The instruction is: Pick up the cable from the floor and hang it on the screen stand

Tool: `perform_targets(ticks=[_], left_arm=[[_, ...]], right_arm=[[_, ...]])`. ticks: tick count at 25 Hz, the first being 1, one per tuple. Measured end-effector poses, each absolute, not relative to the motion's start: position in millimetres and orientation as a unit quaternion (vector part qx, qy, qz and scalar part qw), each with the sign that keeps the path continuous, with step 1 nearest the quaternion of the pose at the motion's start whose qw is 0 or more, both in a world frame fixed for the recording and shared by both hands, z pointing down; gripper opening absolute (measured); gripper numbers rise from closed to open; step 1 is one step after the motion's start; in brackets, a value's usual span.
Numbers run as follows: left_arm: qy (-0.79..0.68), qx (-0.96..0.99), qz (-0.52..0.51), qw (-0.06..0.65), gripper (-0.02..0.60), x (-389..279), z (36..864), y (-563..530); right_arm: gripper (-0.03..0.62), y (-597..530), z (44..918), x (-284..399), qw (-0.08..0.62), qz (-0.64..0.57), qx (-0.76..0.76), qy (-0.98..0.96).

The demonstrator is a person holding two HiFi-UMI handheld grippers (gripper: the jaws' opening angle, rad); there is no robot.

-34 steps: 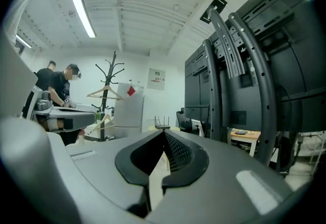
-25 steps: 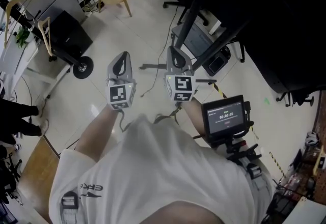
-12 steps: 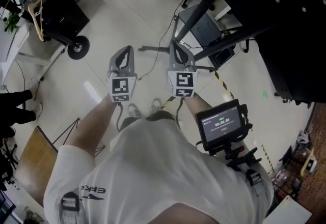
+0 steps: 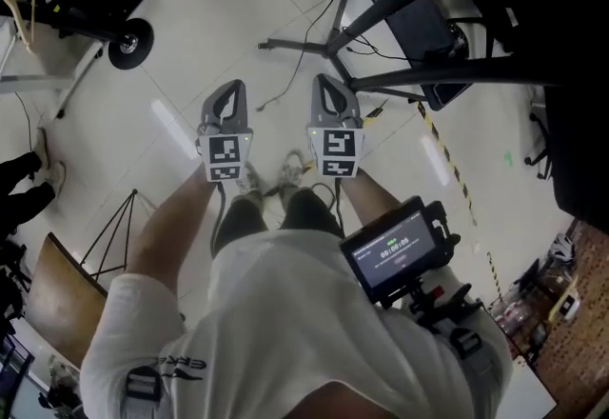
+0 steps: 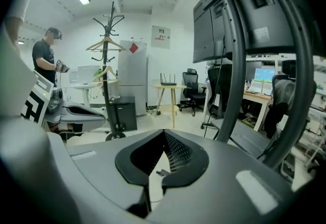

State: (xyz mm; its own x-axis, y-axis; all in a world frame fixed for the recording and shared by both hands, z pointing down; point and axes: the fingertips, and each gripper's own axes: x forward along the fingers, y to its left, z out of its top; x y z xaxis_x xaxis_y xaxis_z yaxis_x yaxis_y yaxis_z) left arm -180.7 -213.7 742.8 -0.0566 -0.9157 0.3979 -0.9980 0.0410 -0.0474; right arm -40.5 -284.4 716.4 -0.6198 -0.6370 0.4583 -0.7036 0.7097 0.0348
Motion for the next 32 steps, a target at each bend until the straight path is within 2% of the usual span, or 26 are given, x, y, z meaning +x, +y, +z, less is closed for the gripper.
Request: perform_targets(ticks=[8, 21, 27, 32], left_arm=[[-0.694, 0.686, 0.171, 0.134, 0.003, -191.3, 889.9, -221.3], [-0.631, 0.727, 0.224, 0.151, 0.003, -195.9, 1186.5, -205.7], [-0.590, 0.752, 0.245, 0.162, 0.003, -182.8, 1298.5, -194.8], [-0.516, 0.791, 0.286, 0.162, 0.006, -153.9, 1368.6, -169.8]], right_arm=[[0.014, -285.0, 865.1, -56.5, 0.244, 0.079, 0.358, -0.898], [0.014, -277.7, 1130.3, -49.0, 0.269, 0.084, 0.348, -0.894], [0.014, -281.7, 1220.5, -48.0, 0.274, 0.078, 0.346, -0.894], [0.014, -284.8, 1263.6, -55.1, 0.269, 0.074, 0.343, -0.897]])
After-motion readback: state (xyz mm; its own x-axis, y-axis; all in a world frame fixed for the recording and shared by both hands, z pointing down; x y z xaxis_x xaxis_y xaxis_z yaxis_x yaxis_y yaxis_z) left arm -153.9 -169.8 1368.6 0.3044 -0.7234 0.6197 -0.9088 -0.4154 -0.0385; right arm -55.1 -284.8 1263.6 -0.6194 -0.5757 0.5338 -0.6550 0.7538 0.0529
